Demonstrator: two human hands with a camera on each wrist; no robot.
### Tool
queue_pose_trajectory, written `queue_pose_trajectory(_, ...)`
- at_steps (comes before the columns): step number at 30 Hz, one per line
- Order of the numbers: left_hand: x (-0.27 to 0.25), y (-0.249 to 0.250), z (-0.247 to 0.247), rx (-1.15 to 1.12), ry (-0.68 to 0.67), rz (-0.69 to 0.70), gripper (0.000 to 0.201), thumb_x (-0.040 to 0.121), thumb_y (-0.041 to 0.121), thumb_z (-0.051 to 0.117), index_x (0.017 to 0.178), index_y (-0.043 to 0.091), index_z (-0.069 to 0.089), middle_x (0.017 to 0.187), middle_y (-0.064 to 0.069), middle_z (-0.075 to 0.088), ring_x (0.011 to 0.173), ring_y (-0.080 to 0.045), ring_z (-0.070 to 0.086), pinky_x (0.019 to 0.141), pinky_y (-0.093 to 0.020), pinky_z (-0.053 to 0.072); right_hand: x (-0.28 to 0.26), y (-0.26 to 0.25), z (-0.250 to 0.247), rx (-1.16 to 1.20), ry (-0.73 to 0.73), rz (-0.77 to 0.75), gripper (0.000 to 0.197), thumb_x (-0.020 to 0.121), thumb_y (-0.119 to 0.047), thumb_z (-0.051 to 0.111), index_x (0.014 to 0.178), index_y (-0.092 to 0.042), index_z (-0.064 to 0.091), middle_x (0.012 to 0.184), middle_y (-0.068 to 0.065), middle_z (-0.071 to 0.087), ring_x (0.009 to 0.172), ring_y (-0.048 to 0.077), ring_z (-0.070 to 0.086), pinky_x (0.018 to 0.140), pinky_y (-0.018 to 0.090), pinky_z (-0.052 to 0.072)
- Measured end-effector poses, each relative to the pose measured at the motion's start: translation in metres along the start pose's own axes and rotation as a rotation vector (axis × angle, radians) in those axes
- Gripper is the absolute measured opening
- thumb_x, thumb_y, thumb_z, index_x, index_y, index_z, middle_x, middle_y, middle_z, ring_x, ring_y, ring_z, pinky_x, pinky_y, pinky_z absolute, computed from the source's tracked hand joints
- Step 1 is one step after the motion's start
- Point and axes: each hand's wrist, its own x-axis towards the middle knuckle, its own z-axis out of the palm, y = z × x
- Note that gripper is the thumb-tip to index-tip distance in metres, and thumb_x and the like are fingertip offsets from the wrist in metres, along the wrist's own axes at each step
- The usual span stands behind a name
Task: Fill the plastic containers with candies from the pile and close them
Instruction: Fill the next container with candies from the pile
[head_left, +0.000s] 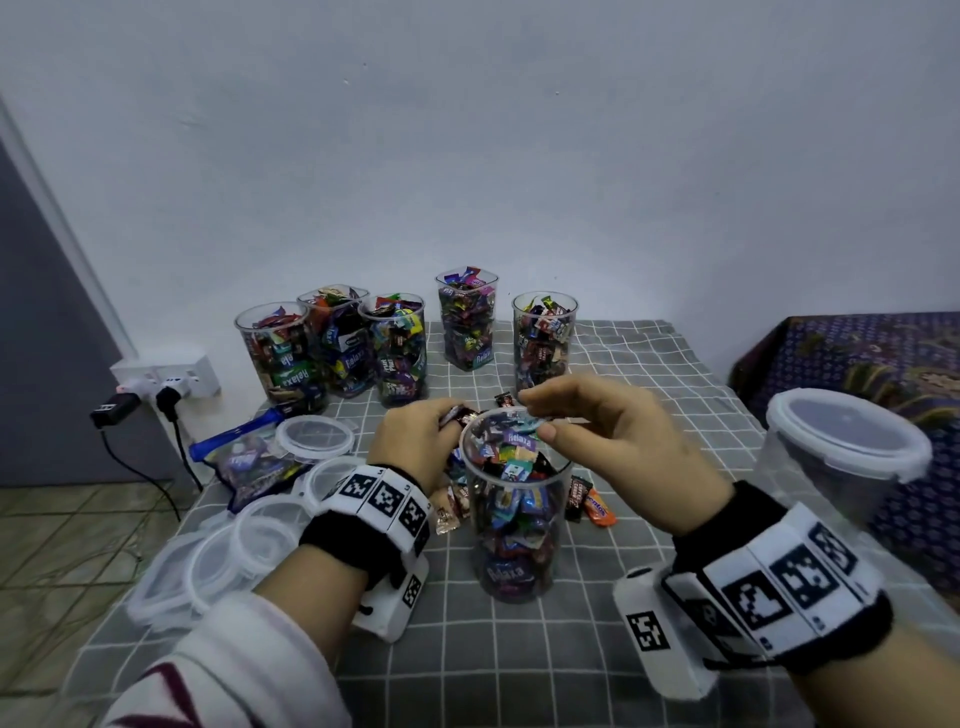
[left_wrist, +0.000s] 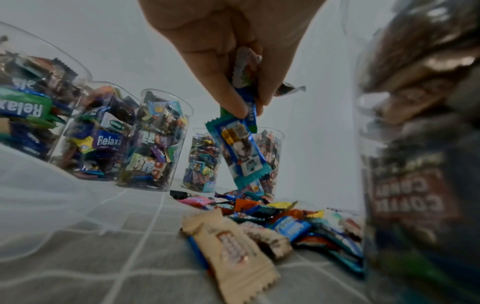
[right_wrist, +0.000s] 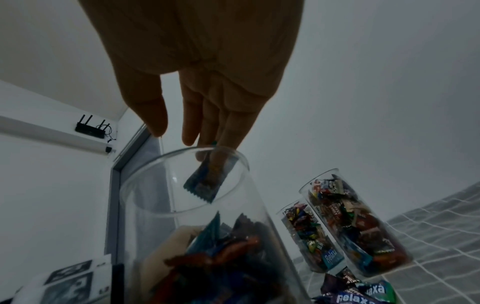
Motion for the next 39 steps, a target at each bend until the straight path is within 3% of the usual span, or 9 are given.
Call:
queue_pose_trajectory(5, 0.003, 0.003, -0.008, -0.090, 0.094, -0.013, 0.018, 0.088, 0.016, 0.060, 0.099, 0.019, 0.073, 0.089, -0.005, 0.073, 0.084, -0.023, 0.065, 0.076, -0.038, 0.052, -0.002, 0.003, 0.000, -0.062, 0.087, -0.026, 0.022, 0.081, -0.023, 0.066, 0.102, -0.022, 0.066, 0.106, -0.004, 0.068, 0.101, 0.006, 0.063, 0.082, 0.025, 0.053)
queue_pose_trajectory(10, 0.007, 0.018, -0.031, -0.277, 0.214, 0.026, 0.020, 0.085, 0.007, 0.061, 0.097, 0.015, 0.074, 0.073, -0.001, 0.069, 0.072, -0.020, 0.067, 0.073, -0.040, 0.057, -0.006, 0.021, 0.000, -0.016, -0.011, 0.156, 0.093, 0.051, -0.055, 0.074, 0.134, -0.031, 0.041, 0.132, -0.013, 0.051, 0.120, -0.001, 0.049, 0.098, 0.020, 0.043)
queue_pose_trajectory(13, 0.011, 0.030, -0.046, -0.367, 0.278, 0.048, 0.021, 0.085, 0.007, 0.063, 0.101, 0.017, 0.073, 0.079, 0.002, 0.071, 0.073, -0.011, 0.065, 0.077, -0.031, 0.056, -0.008, 0.034, 0.006, 0.053, -0.135, 0.272, 0.127, 0.040, -0.057, 0.085, 0.146, -0.026, 0.023, 0.142, -0.008, 0.043, 0.126, 0.007, 0.047, 0.107, 0.034, 0.040)
queue_pose_trajectory(16, 0.010, 0.045, -0.056, -0.500, 0.278, 0.097, 0.022, 0.085, 0.005, 0.062, 0.091, 0.023, 0.073, 0.064, 0.019, 0.067, 0.067, -0.006, 0.063, 0.070, -0.027, 0.055, -0.008, 0.038, 0.013, 0.093, -0.149, 0.287, 0.114, 0.046, -0.040, 0.087, 0.142, -0.021, 0.028, 0.135, -0.002, 0.051, 0.119, 0.008, 0.054, 0.103, 0.030, 0.044)
queue_pose_trajectory(20, -0.002, 0.067, -0.060, -0.638, 0.213, 0.156, 0.030, 0.085, 0.005, 0.063, 0.077, 0.033, 0.069, 0.062, 0.011, 0.066, 0.063, -0.013, 0.064, 0.059, -0.028, 0.055, -0.008, 0.035, 0.012, 0.152, -0.145, 0.287, 0.074, 0.062, -0.008, 0.083, 0.122, -0.026, 0.041, 0.124, -0.001, 0.056, 0.108, 0.001, 0.058, 0.086, 0.015, 0.048)
queue_pose_trajectory(24, -0.015, 0.085, -0.054, -0.729, 0.081, 0.178, 0.025, 0.085, -0.001, 0.061, 0.081, 0.022, 0.069, 0.061, 0.004, 0.065, 0.055, -0.009, 0.061, 0.047, -0.024, 0.051, -0.008, 0.037, 0.012, 0.134, -0.133, 0.287, 0.087, 0.055, -0.024, 0.090, 0.126, -0.023, 0.041, 0.127, -0.001, 0.055, 0.117, 0.005, 0.054, 0.098, 0.026, 0.046)
queue_pose_trajectory(30, -0.026, 0.075, -0.034, -0.584, -0.038, 0.168, 0.019, 0.081, 0.011, 0.066, 0.080, 0.030, 0.071, 0.072, 0.002, 0.071, 0.071, -0.020, 0.067, 0.068, -0.046, 0.056, -0.009, 0.040, 0.013, 0.159, -0.121, 0.269, 0.086, 0.053, -0.026, 0.086, 0.127, -0.024, 0.042, 0.127, 0.002, 0.056, 0.120, 0.010, 0.054, 0.101, 0.031, 0.045)
queue_pose_trajectory(33, -0.031, 0.073, -0.031, -0.493, -0.096, 0.160, 0.022, 0.072, 0.022, 0.061, 0.089, 0.030, 0.072, 0.085, 0.006, 0.073, 0.086, -0.012, 0.067, 0.081, -0.040, 0.055, -0.010, 0.038, 0.013, 0.204, -0.125, 0.254, 0.075, 0.062, -0.002, 0.082, 0.123, -0.021, 0.043, 0.120, 0.006, 0.061, 0.110, 0.011, 0.061, 0.093, 0.028, 0.050)
queue_pose_trajectory(39, -0.034, 0.076, -0.034, -0.422, -0.142, 0.148, 0.033, 0.078, 0.009, 0.064, 0.107, 0.024, 0.071, 0.097, 0.007, 0.070, 0.092, -0.006, 0.065, 0.088, -0.033, 0.053, -0.011, 0.036, 0.014, 0.201, -0.124, 0.228, 0.073, 0.060, -0.008, 0.081, 0.121, -0.023, 0.045, 0.115, -0.002, 0.062, 0.107, 0.006, 0.061, 0.089, 0.023, 0.049)
